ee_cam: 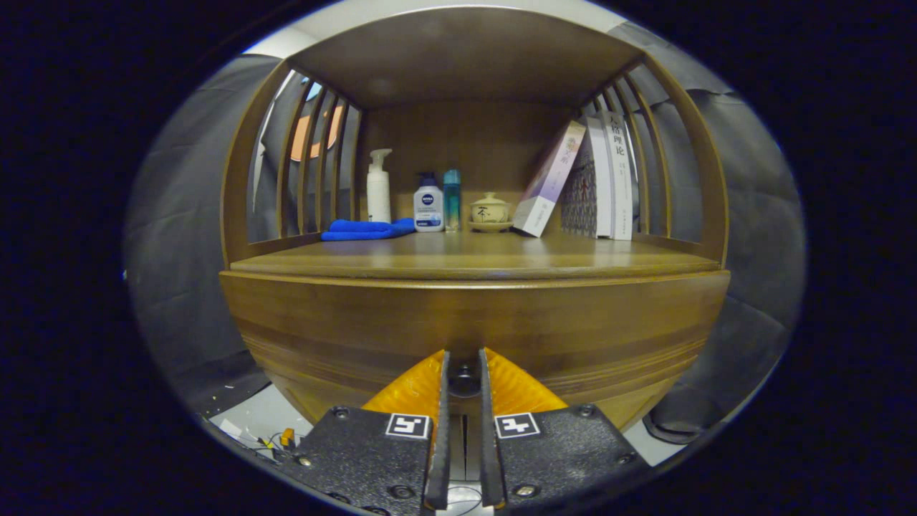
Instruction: Pull open the drawer, take out the items inside it, and place them on the countertop above the cabinet.
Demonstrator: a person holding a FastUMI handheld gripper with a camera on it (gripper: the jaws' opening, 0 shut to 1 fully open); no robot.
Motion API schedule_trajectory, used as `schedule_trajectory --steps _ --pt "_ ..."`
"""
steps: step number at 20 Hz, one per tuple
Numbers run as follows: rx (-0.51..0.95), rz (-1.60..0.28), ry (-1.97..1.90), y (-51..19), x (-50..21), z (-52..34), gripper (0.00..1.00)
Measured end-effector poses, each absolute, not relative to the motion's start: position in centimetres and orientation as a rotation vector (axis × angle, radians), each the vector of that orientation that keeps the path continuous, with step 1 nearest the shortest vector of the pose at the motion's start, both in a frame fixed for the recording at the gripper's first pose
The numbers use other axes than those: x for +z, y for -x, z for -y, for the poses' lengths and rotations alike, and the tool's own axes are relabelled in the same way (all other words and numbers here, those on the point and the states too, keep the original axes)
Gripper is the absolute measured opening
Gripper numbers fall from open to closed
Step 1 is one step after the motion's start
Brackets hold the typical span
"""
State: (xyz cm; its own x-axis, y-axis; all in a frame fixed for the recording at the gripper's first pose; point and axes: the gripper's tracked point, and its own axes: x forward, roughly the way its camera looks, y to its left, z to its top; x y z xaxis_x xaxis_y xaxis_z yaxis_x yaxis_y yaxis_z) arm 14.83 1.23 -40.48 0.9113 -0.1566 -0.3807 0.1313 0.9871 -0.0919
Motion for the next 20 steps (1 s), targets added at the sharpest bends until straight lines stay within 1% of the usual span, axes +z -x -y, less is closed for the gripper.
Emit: schedule_trajectory --steps 6,20 --pt "-0.122 -0.407 0.008 -12.0 -40.0 -1.7 0.17" --pt "-0.081 -0.43 -0.02 -3.8 -39.0 -2.9 0.17"
